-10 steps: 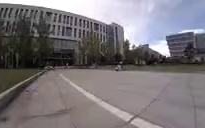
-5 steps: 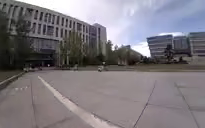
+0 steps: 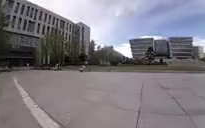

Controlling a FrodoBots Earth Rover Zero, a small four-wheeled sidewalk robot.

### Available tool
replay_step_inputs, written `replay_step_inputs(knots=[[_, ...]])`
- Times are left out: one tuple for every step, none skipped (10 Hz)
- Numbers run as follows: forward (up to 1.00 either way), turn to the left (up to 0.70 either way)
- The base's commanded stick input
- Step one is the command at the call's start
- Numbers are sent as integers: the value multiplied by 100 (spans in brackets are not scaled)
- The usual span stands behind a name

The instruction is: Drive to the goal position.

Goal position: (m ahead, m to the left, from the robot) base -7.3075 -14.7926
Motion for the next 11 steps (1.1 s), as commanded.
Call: replay_step_inputs(knots=[[70, -31], [70, -31], [70, -31], [70, -31], [70, -31], [70, -31], [70, -31], [70, -31], [70, -31], [70, -31], [70, -31]])
